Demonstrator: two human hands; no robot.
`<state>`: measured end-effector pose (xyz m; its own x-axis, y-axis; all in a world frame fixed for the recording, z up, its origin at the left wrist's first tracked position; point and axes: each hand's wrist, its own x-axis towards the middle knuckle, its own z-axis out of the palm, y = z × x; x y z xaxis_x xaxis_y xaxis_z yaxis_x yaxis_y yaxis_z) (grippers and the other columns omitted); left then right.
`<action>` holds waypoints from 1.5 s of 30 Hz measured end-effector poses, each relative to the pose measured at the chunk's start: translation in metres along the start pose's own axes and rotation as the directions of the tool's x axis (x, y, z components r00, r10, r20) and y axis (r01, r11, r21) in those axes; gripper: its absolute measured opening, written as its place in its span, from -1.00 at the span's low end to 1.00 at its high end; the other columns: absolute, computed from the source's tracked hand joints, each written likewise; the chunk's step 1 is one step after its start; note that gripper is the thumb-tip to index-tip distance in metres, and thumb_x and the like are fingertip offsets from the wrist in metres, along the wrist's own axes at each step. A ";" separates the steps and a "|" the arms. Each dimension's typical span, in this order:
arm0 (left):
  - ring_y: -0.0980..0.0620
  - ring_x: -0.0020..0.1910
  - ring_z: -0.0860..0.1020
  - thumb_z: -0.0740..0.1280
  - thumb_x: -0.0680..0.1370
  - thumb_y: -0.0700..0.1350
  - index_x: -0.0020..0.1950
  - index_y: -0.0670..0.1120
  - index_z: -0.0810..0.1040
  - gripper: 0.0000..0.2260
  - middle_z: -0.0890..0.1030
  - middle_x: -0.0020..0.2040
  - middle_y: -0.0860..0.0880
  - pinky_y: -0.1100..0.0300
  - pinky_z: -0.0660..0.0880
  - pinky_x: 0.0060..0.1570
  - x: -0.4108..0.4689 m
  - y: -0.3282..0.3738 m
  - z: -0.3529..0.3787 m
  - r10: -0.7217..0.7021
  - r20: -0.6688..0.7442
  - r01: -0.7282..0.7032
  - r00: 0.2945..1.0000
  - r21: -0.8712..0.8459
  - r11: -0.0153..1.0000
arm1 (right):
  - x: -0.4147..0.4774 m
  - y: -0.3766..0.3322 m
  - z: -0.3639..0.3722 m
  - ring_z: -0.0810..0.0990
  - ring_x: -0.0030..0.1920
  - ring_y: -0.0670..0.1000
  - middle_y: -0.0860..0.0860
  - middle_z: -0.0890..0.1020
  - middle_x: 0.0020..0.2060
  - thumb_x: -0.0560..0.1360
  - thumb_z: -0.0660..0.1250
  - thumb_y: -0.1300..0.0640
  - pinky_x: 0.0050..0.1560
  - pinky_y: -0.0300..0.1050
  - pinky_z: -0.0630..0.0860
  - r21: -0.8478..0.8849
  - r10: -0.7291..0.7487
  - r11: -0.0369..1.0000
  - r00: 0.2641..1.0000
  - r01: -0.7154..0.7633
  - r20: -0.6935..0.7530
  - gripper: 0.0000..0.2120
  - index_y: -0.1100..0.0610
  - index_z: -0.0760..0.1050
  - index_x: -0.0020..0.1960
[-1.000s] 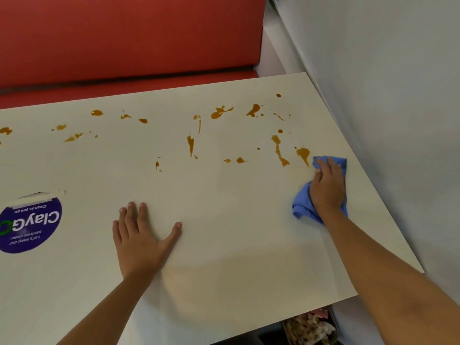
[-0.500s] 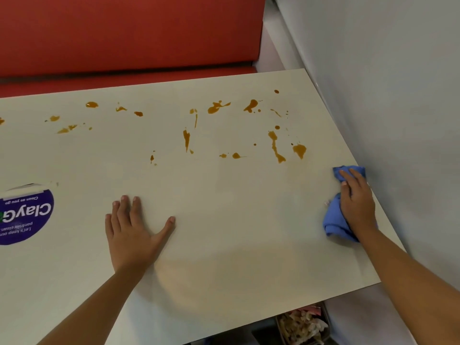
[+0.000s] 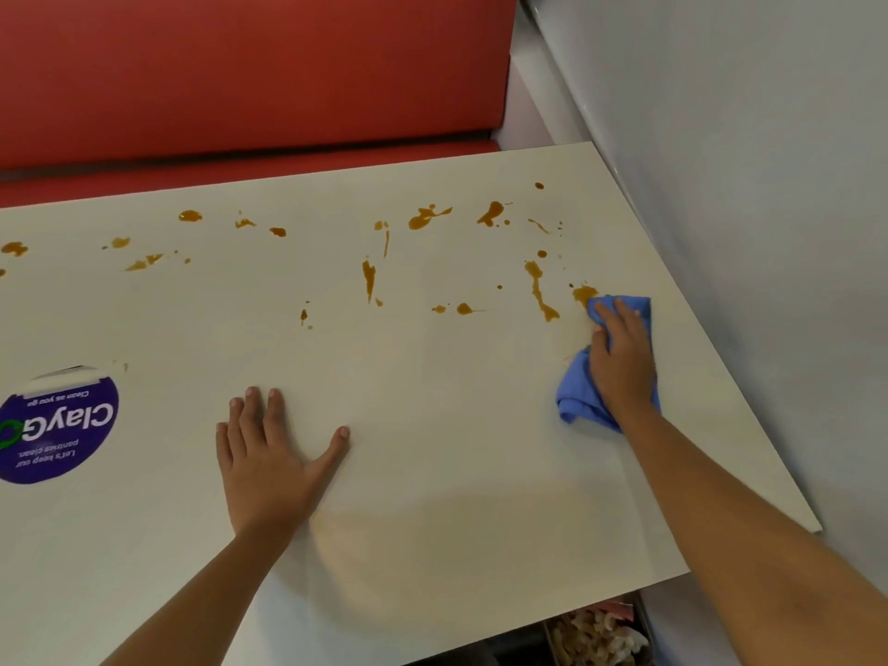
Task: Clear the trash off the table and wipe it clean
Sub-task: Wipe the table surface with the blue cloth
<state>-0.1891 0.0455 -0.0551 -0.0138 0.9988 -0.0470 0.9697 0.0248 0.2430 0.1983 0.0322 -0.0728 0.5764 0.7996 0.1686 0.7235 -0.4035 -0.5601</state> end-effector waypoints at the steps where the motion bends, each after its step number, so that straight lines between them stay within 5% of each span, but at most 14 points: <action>1: -0.08 0.52 -0.04 -0.04 0.32 0.48 0.50 -0.15 0.12 -0.06 0.08 0.52 -0.15 0.03 -0.13 0.48 0.000 0.000 0.000 0.003 0.006 -0.003 1.000 -0.001 1.000 | -0.008 0.002 -0.004 0.28 0.42 0.14 0.10 0.37 0.38 0.58 0.13 0.22 0.28 -0.01 0.33 0.007 -0.029 1.000 1.000 0.029 0.011 -0.67 0.17 0.44 0.32; 4: -0.09 0.51 -0.03 -0.05 0.33 0.48 0.50 -0.15 0.12 -0.06 0.09 0.52 -0.16 0.01 -0.12 0.48 0.001 -0.002 0.001 0.014 0.009 -0.014 1.000 -0.006 1.000 | -0.033 0.016 -0.022 0.31 0.40 0.08 0.07 0.39 0.37 0.58 0.12 0.14 0.23 -0.07 0.36 0.019 -0.115 0.993 0.993 0.115 0.034 -0.67 0.14 0.46 0.30; 8: -0.10 0.51 -0.02 -0.06 0.33 0.48 0.50 -0.16 0.14 -0.06 0.10 0.52 -0.17 0.00 -0.11 0.48 0.001 -0.002 -0.001 0.016 0.005 -0.016 1.000 -0.022 1.000 | -0.050 0.044 -0.051 0.35 0.37 0.07 0.09 0.41 0.36 0.53 0.08 0.09 0.23 -0.18 0.29 0.024 -0.044 0.999 0.999 0.045 -0.014 -0.60 0.17 0.47 0.28; 15: -0.10 0.51 -0.03 -0.05 0.33 0.47 0.49 -0.16 0.14 -0.07 0.10 0.52 -0.16 0.03 -0.15 0.48 0.000 -0.003 0.001 0.015 0.014 -0.015 1.000 -0.007 1.000 | -0.026 0.066 -0.059 0.32 0.37 0.14 0.15 0.38 0.37 0.54 0.05 0.12 0.30 -0.02 0.28 0.011 0.139 0.990 0.984 -0.139 -0.109 -0.58 0.22 0.39 0.34; 22: -0.09 0.51 -0.03 -0.03 0.32 0.47 0.49 -0.15 0.16 -0.07 0.10 0.52 -0.15 0.03 -0.12 0.47 0.000 0.000 -0.001 -0.008 0.001 0.008 1.000 -0.014 1.000 | 0.023 0.070 -0.045 0.28 0.39 0.20 0.17 0.31 0.40 0.60 0.08 0.21 0.35 0.12 0.27 -0.059 0.155 0.985 0.986 -0.159 -0.069 -0.65 0.23 0.35 0.36; 28: -0.06 0.52 -0.02 -0.03 0.31 0.48 0.49 -0.13 0.16 -0.06 0.10 0.53 -0.13 0.05 -0.11 0.48 0.000 0.003 -0.002 -0.043 0.005 0.043 0.999 0.001 0.999 | 0.046 0.017 -0.010 0.30 0.38 0.11 0.09 0.36 0.38 0.60 0.10 0.23 0.32 -0.02 0.27 -0.016 0.009 1.000 1.000 -0.009 0.008 -0.66 0.18 0.38 0.35; 33: -0.06 0.51 0.00 -0.02 0.30 0.48 0.49 -0.12 0.18 -0.07 0.12 0.52 -0.12 0.06 -0.10 0.48 0.000 0.004 -0.003 -0.048 0.011 0.048 0.999 0.007 0.999 | 0.018 0.019 -0.014 0.37 0.34 0.03 0.06 0.45 0.32 0.58 0.14 0.17 0.19 -0.09 0.41 0.074 -0.260 0.964 0.961 0.254 0.092 -0.69 0.15 0.48 0.28; 39: -0.05 0.51 0.00 0.00 0.31 0.48 0.49 -0.11 0.19 -0.08 0.13 0.52 -0.11 0.05 -0.09 0.48 0.001 0.004 -0.004 -0.057 0.016 0.057 0.998 0.003 0.998 | 0.033 0.061 -0.049 0.37 0.29 -0.06 -0.03 0.45 0.25 0.53 0.07 0.02 0.20 -0.54 0.23 0.160 -0.310 0.943 0.945 0.292 0.104 -0.57 0.20 0.50 0.23; 45: -0.03 0.51 0.01 -0.07 0.31 0.53 0.48 -0.10 0.20 -0.05 0.15 0.51 -0.10 0.09 -0.11 0.47 0.002 0.003 -0.004 -0.047 0.010 0.047 0.999 -0.006 0.999 | 0.083 0.049 -0.026 0.43 0.29 0.13 0.10 0.47 0.30 0.50 0.05 0.12 0.18 -0.10 0.35 0.043 -0.121 0.992 0.992 0.120 0.023 -0.58 0.19 0.46 0.29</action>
<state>-0.1876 0.0473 -0.0506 -0.0569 0.9960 -0.0684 0.9666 0.0721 0.2460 0.2917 0.0666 -0.0650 0.4758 0.8525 0.2163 0.7702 -0.2851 -0.5705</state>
